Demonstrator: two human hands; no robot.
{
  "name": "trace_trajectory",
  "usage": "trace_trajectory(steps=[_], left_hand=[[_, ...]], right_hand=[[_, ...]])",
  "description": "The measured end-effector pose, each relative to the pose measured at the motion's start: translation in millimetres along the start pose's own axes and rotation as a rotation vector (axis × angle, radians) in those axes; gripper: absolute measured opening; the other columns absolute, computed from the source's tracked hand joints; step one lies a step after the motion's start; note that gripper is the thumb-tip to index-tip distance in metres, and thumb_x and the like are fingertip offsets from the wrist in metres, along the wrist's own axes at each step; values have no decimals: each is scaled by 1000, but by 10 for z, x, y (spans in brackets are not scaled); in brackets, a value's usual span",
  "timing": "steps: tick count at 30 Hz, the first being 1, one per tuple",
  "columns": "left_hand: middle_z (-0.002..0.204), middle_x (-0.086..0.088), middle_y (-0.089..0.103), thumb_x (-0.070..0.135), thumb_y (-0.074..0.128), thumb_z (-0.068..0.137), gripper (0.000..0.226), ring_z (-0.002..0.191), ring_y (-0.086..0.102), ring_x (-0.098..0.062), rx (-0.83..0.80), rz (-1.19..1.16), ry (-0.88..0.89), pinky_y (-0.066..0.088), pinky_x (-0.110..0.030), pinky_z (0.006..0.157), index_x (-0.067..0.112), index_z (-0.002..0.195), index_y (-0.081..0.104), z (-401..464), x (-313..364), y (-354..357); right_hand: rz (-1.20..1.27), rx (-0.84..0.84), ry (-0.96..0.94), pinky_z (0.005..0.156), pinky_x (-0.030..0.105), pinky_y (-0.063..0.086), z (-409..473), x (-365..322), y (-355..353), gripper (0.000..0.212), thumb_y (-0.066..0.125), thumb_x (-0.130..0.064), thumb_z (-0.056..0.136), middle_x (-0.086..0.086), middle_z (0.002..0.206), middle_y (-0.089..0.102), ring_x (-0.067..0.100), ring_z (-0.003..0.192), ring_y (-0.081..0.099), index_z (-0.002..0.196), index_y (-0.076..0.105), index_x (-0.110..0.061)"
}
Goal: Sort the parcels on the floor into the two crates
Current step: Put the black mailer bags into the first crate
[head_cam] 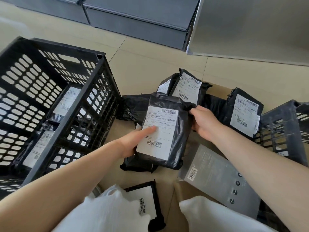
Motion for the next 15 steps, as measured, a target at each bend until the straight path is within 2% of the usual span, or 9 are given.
trace_trajectory(steps=[2, 5, 7, 11, 15], left_hand=[[111, -3, 75, 38, 64, 92, 42, 103, 72, -23, 28, -32, 38, 58, -37, 88, 23, 130, 55, -27, 81, -44], [109, -5, 75, 36, 71, 87, 53, 101, 72, -25, 59, -21, 89, 57, -43, 91, 24, 133, 49, -70, 200, -93], [108, -5, 76, 37, 74, 84, 57, 97, 74, -25, 95, 22, 121, 57, -46, 91, 25, 132, 47, -113, 280, -134], [104, -4, 75, 44, 74, 83, 57, 88, 75, -22, 243, 128, 213, 60, -46, 83, 25, 129, 48, -288, 527, -305], [101, -1, 76, 44, 72, 84, 52, 84, 75, -18, 333, 112, 302, 61, -37, 74, 24, 127, 50, -537, 847, -575]], right_hand=[[-23, 29, 17, 70, 31, 55, 7, 17, 5, 32, 43, 4, 96, 10, 106, 71, 25, 94, 67, 104, 67, -16], [-285, 31, -34, 86, 45, 59, 15, -77, -10, 24, 46, -4, 97, 15, 114, 69, 31, 102, 67, 102, 66, -15], [-461, 14, -78, 87, 50, 59, 0, -173, -4, 22, 48, -11, 97, 15, 113, 69, 32, 101, 68, 109, 66, -14], [-451, 1, -68, 72, 34, 59, -69, -323, 56, 21, 43, -15, 103, 10, 109, 68, 28, 98, 68, 121, 55, -15], [-436, -23, -99, 74, 34, 59, -111, -481, 263, 22, 43, -18, 104, 8, 107, 69, 26, 93, 68, 123, 53, -17]])
Point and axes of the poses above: each hand's wrist, its own z-axis towards the middle knuckle, its own y-axis out of the palm, x = y × z, the point moved 7 cm from there along z, towards the middle knuckle
